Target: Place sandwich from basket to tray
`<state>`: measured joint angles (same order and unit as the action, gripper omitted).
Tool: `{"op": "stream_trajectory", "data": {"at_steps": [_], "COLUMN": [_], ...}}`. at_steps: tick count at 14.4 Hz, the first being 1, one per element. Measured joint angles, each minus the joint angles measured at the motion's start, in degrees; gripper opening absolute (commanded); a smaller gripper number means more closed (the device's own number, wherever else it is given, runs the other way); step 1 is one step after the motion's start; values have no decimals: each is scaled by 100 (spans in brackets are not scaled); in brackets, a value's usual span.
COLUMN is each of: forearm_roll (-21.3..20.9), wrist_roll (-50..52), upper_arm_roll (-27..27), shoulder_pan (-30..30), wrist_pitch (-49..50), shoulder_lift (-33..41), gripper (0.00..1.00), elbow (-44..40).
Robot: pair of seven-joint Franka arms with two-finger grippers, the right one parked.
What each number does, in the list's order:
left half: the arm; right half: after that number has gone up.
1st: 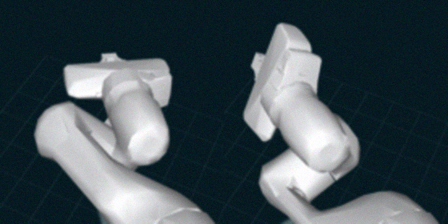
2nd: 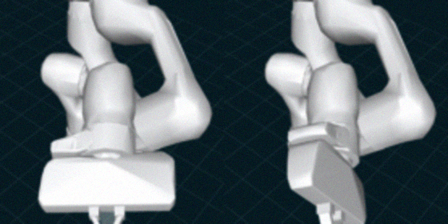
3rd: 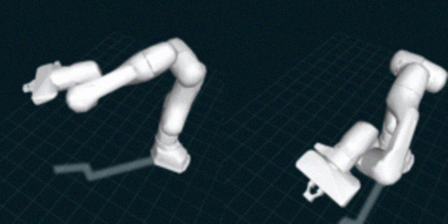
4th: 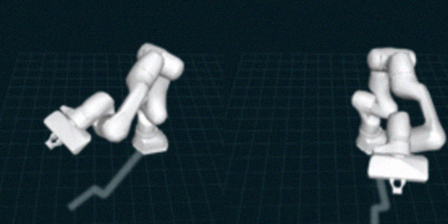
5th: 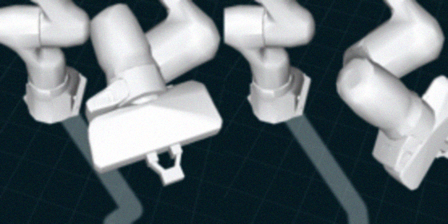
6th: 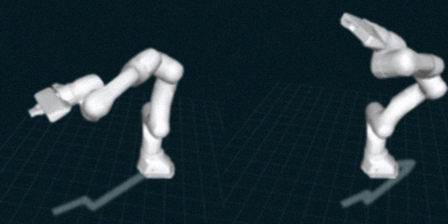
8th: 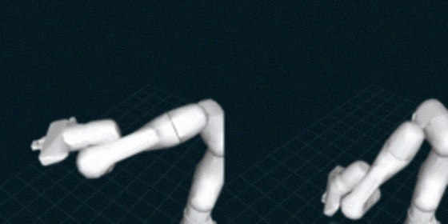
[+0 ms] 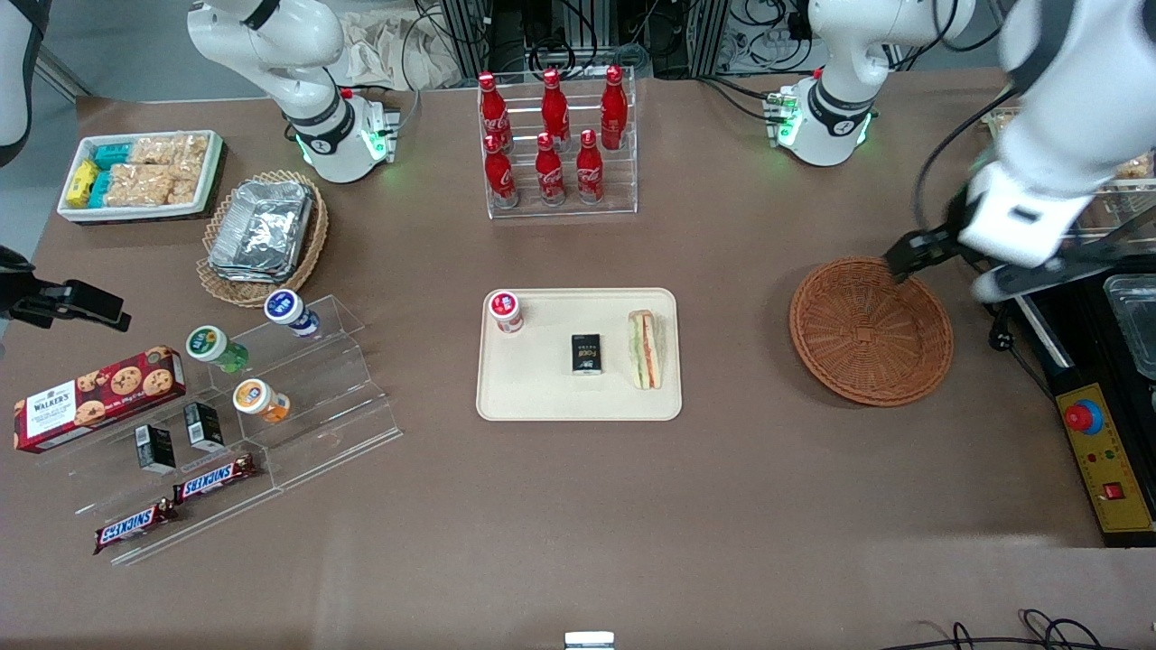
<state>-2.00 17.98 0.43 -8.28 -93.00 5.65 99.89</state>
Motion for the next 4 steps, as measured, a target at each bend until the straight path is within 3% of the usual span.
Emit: {"op": "stream_trajectory", "data": {"at_steps": [4], "forearm_roll": [4], "wrist_roll": [-1692], "upper_arm_roll": [446], "shoulder_pan": [203], "wrist_pitch": [313], "shoulder_lift": [213], "gripper": [100], "elbow": [56]}}
